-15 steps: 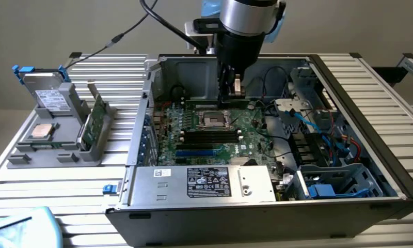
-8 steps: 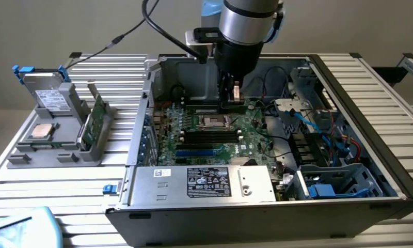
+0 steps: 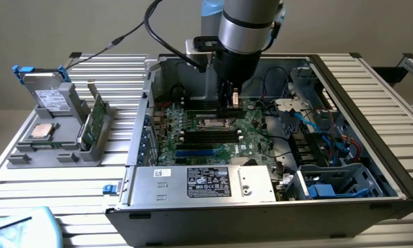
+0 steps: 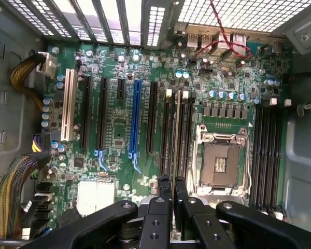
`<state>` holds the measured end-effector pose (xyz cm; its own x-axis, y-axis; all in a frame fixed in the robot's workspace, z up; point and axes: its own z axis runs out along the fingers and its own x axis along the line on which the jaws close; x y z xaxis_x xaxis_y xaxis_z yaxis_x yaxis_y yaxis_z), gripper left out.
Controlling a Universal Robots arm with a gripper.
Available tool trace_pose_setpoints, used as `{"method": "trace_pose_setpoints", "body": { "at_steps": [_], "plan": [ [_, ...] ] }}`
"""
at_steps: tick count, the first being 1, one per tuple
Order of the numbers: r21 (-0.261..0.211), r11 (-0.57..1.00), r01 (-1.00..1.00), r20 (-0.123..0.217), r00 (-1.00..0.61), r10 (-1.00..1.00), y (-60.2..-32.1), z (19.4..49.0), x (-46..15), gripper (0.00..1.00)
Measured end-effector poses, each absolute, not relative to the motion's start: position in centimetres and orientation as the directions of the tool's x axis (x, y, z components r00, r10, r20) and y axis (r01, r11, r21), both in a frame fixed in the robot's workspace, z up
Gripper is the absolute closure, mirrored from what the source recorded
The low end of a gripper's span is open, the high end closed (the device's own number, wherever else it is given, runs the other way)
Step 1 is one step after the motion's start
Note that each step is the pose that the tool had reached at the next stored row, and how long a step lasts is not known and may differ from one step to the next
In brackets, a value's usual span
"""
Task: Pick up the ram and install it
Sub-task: 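Insert the ram into the slot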
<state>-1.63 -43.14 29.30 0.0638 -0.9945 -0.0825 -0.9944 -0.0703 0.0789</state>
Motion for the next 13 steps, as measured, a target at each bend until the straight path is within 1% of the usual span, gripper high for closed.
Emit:
{"method": "trace_pose_setpoints", "body": {
  "at_steps": [13],
  "plan": [
    [0.079,-0.068,-0.995,-0.082,0.062,-0.995,-43.1,26.9,-1.6,0.86]
  ]
}}
